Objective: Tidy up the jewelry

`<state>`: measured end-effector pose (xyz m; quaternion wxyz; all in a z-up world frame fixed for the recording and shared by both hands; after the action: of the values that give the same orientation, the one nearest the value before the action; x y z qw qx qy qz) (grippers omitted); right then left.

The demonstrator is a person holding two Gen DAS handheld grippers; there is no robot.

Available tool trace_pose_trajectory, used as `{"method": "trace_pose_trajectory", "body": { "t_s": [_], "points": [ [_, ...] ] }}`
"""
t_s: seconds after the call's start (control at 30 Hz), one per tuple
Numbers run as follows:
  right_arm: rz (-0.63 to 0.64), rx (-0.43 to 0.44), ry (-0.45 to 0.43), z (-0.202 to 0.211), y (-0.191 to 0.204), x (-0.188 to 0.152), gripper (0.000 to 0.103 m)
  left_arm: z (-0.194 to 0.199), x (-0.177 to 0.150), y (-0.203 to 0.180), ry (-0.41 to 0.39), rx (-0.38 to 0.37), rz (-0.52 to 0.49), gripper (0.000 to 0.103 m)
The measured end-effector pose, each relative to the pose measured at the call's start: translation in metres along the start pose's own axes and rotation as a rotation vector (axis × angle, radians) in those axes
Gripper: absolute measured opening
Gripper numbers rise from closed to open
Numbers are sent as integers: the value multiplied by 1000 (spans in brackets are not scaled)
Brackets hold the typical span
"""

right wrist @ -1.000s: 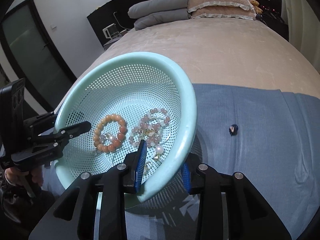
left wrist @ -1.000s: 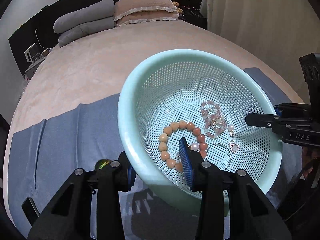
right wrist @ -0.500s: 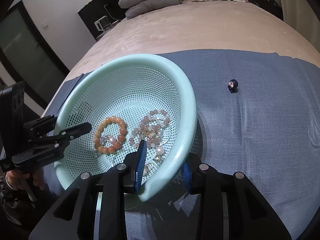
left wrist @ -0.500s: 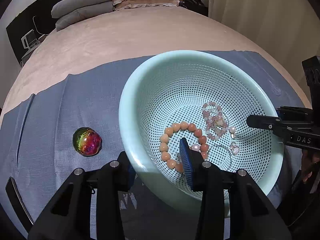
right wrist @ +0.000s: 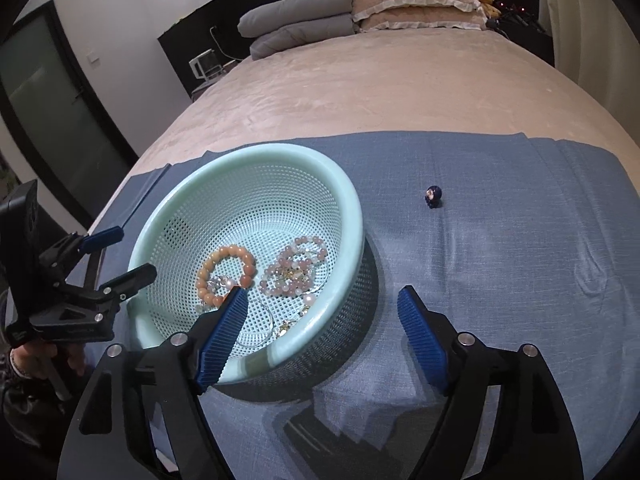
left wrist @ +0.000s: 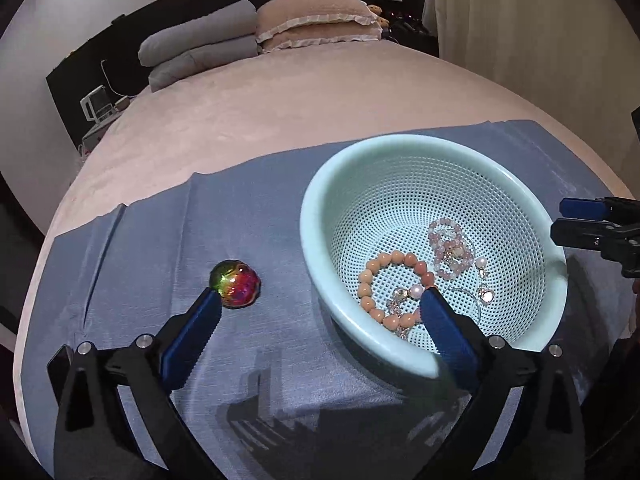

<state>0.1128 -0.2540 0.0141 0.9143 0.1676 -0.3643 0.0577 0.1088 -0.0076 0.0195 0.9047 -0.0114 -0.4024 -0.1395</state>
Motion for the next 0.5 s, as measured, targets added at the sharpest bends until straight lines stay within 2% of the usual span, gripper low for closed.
{"method": "trace_pose_trajectory", "body": {
  "t_s": [0.13,0.3,0.5],
  "points": [
    [44,-11,-85,33,9,-1,87,21,-5,0,-17,4,13,97],
    [80,-48,-205,76,24,-16,93,63,-15,-13,-120,58,-2,97],
    [144,-147,-388,114,42,-52,95,109,-41,-32,-271,66,25,97]
  ]
}}
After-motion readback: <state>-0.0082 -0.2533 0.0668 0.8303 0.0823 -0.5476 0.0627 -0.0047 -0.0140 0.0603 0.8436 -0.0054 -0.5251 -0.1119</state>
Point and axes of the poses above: each gripper's, at about its wrist camera, not at the fingertips, and z roughly against the way its jaws point, y to its left, x to its top, the point moved 1 cm from there along -z, roughly the way its jaws point, and after that the axes turned 5 degrees about -y, right-handed, at the moved point
